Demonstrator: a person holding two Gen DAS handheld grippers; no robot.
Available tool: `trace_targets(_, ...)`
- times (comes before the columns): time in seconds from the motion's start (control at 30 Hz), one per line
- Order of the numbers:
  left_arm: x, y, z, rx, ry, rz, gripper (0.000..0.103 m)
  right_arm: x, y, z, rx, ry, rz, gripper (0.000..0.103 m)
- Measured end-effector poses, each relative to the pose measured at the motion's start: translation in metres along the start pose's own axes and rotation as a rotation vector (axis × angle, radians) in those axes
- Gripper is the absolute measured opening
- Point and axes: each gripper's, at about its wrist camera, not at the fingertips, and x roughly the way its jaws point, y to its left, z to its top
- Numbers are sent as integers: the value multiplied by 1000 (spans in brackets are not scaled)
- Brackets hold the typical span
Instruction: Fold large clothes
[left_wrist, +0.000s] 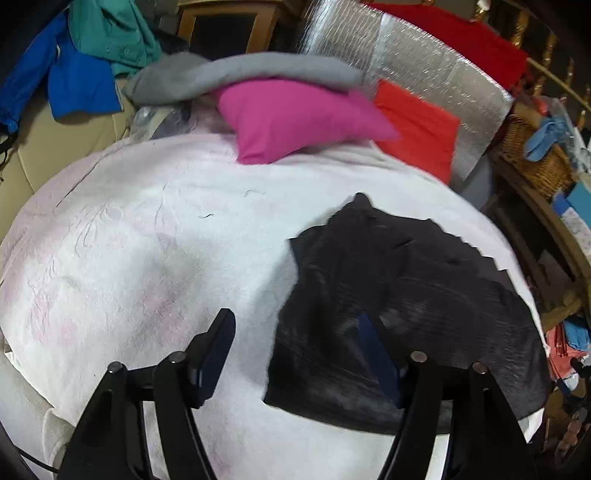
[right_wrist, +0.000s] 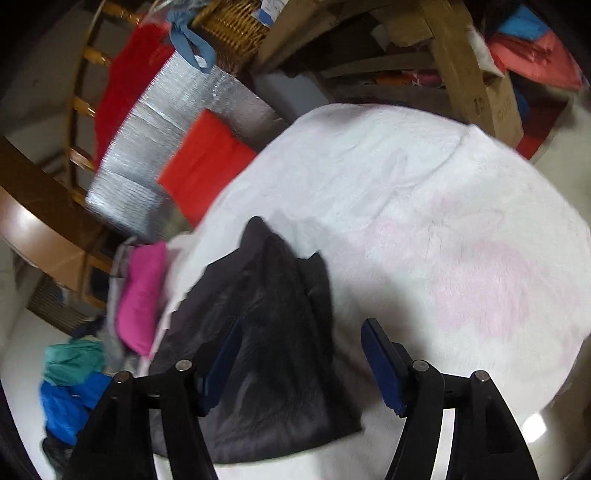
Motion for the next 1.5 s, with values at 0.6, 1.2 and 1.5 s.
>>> trace_targets(0.6,22,-42,-64,-6,222,-104,74,73,-7,-68,206,255,102,72)
trace_targets(1.2,74,-37,-33,-229,198,-163,77,106,26,-19,51,120,24,42)
trace_targets(1.5,92,-47,-15,-199,189,-140,74,131,39,9,-8,91,-14,40)
